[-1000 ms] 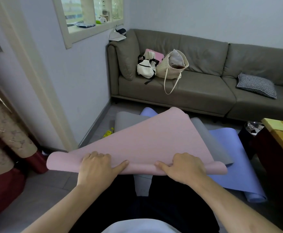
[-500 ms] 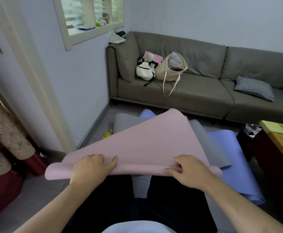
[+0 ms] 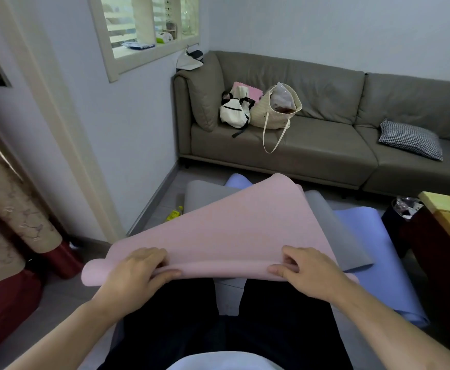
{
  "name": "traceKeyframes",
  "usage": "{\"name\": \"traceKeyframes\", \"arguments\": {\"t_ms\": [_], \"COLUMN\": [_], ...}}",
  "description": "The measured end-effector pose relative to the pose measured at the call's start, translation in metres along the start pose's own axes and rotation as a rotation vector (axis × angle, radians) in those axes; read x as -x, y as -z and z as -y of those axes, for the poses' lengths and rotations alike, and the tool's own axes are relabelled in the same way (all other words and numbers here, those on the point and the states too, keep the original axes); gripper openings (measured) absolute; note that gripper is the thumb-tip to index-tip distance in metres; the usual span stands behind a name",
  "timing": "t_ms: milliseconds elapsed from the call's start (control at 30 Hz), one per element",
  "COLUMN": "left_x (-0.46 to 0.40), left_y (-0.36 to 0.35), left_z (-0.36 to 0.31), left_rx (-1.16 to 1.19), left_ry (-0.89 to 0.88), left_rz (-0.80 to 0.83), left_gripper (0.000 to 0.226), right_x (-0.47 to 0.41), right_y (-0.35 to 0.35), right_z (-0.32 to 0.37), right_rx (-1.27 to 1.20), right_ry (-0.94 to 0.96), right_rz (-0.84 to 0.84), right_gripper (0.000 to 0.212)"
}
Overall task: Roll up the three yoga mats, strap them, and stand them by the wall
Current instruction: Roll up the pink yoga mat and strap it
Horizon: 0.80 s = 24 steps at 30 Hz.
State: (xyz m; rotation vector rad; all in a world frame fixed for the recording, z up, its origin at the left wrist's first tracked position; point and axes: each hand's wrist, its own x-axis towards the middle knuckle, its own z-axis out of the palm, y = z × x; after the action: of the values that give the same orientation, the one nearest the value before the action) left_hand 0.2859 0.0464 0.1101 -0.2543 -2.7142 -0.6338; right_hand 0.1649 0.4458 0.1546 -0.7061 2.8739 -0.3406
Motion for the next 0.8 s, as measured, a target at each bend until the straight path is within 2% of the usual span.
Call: {"name": "traceKeyframes", "arguments": {"t_ms": [100, 167, 267, 367, 600, 800], "left_x": [-0.003, -0.004, -0.003, -0.004, -0.012, -0.016], "left_y": [0.004, 0.001, -0.01, -0.013, -0.009, -0.01], "left_z": [0.002, 0.001, -0.014, -0.028, -0.026, -0.016], "left_rx": [-0.018, -0.1, -0.265, -0.336, -0.289, -0.479], "left_ry": [0.018, 0.018, 0.082, 0.164, 0.311, 0.192], "left_rz": [0.018, -0.033, -0.101, -0.068, 0.123, 0.117], "left_gripper": [0.045, 0.042, 0.037, 0.037, 0.024, 0.028], "right_x": [0.001, 0.005, 0.01, 0.014, 0.009, 0.003], "right_y": [-0.001, -0.003, -0.007, -0.012, 0.002, 0.022], "right_z": [-0.007, -0.009, -0.002, 0.009, 0.006, 0.022], "right_rx": [0.049, 0.064, 0.163, 0.208, 0.196, 0.268], "right_ry": [0.104, 0.122, 0.054, -0.033, -0.121, -0.332], "right_rz": [0.018, -0.004, -0.117, -0.138, -0.061, 0.008], "right_gripper": [0.049, 0.046, 0.039, 0.037, 0.059, 0.076]}}
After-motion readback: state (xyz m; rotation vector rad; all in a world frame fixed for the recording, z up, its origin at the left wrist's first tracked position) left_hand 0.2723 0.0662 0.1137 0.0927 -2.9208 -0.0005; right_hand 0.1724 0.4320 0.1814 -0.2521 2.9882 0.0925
